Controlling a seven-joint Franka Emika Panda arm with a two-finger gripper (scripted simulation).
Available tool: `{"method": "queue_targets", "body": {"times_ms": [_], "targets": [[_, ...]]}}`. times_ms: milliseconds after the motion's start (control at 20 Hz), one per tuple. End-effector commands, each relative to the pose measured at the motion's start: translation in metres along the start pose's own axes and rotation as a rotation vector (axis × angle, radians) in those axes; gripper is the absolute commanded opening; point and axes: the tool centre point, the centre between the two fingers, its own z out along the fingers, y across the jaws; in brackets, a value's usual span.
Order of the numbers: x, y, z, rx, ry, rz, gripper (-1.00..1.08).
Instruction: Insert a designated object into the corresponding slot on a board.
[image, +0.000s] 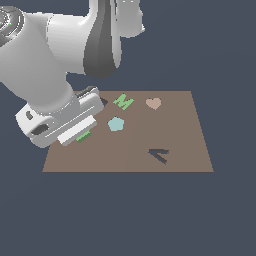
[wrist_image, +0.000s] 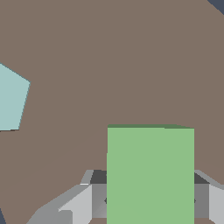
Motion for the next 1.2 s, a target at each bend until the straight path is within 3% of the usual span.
{"method": "queue_targets", "body": {"times_ms": [0,650,1150], "targets": [[-0.003,-0.01,-0.001,-0.001,0.0,-0.031,-1.0],[-0.04,-0.08,-0.005,-0.001,0.0,-0.255,-1.0],[-0.062,-0.108,-0.006,-0.001,0.0,-0.355,-1.0]]}}
